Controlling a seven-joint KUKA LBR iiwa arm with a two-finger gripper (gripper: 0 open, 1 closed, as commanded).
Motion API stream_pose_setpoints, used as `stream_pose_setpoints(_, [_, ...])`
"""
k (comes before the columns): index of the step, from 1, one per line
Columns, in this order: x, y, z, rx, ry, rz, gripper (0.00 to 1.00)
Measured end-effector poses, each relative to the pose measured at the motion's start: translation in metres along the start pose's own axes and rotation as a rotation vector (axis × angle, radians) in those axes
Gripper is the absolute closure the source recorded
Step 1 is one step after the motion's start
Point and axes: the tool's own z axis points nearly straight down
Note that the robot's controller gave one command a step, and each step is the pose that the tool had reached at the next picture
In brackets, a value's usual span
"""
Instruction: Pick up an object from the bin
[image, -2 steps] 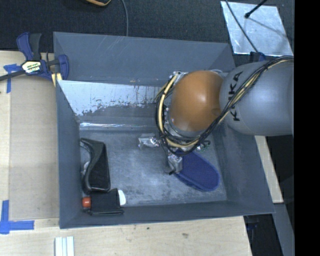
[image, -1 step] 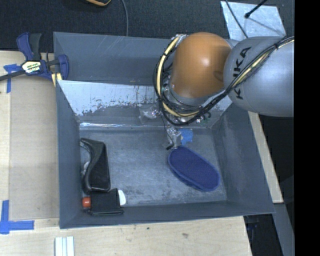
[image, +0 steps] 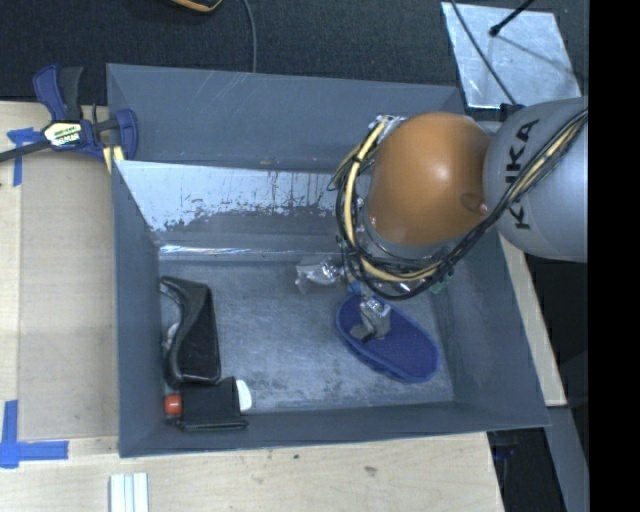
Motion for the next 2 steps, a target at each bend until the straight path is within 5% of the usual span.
stream_pose_setpoints(1, [-0.002,-0.001,0.000,0.000,-0.002,0.003,1.00])
stream_pose_setpoints(2, [-0.059,0.047,0.052,-0.003,-0.001,-0.018,1.00])
